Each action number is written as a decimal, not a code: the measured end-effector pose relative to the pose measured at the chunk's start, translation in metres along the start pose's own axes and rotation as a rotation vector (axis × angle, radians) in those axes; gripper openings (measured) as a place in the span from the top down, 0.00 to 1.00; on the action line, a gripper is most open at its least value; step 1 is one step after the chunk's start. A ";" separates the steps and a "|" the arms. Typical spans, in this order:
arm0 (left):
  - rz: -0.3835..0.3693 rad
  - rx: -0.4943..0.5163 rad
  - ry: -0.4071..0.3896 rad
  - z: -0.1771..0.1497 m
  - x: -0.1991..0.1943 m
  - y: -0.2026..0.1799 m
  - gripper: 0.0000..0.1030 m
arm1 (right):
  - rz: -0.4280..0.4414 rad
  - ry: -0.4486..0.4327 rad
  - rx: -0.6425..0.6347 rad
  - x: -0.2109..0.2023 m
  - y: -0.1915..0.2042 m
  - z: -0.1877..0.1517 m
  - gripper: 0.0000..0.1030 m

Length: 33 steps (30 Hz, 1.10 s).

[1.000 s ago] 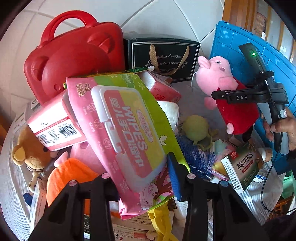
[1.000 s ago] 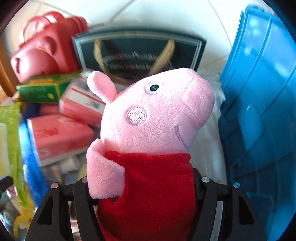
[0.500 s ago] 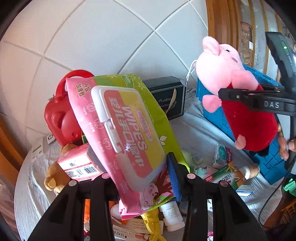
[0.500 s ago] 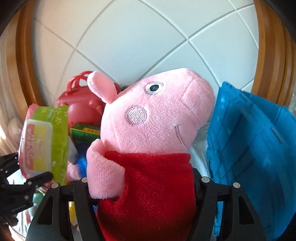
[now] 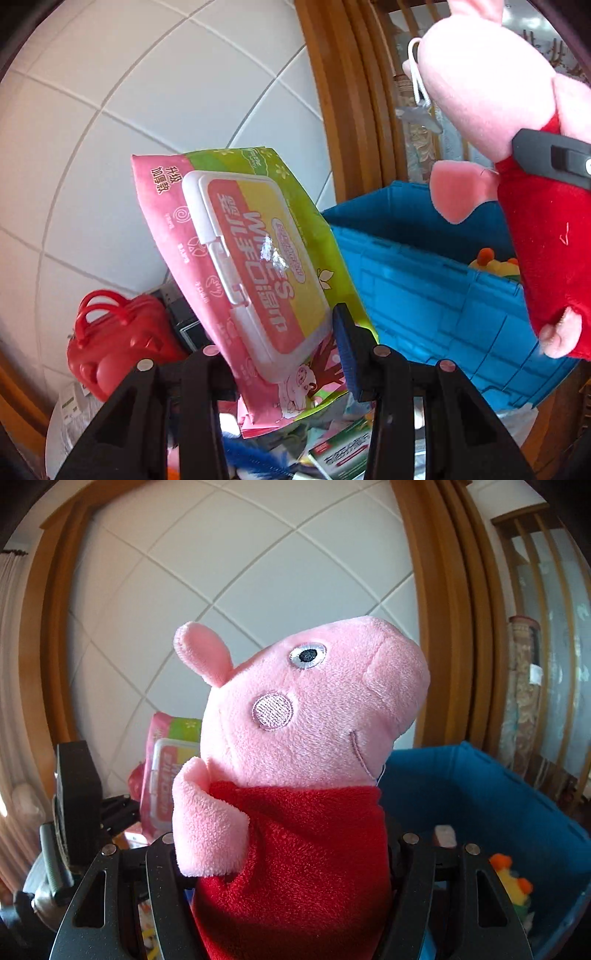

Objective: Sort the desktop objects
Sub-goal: 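Carry the pig plush with the right gripper and drop it into the crate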

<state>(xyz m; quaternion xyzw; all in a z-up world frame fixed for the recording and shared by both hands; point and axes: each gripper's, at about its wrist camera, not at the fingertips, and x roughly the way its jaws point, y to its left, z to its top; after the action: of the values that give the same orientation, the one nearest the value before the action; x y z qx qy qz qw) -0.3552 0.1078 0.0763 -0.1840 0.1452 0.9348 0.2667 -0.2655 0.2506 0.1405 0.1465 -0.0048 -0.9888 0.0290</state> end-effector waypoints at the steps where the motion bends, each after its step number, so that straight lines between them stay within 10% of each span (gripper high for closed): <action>1: -0.007 0.017 -0.010 0.010 0.003 -0.012 0.62 | -0.021 -0.018 0.003 -0.011 -0.012 0.005 0.33; 13: -0.129 0.094 -0.085 0.119 0.041 -0.165 0.62 | -0.197 -0.013 0.094 -0.041 -0.167 0.030 0.32; 28: -0.096 0.101 0.009 0.143 0.081 -0.218 0.59 | -0.273 0.110 0.122 0.007 -0.242 0.007 0.30; 33: -0.051 0.082 0.038 0.152 0.094 -0.227 0.52 | -0.334 0.106 0.142 0.020 -0.260 0.010 0.00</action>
<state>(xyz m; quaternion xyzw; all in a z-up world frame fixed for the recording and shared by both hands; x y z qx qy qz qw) -0.3447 0.3914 0.1328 -0.1942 0.1839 0.9173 0.2950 -0.3024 0.5086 0.1396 0.1987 -0.0485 -0.9680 -0.1456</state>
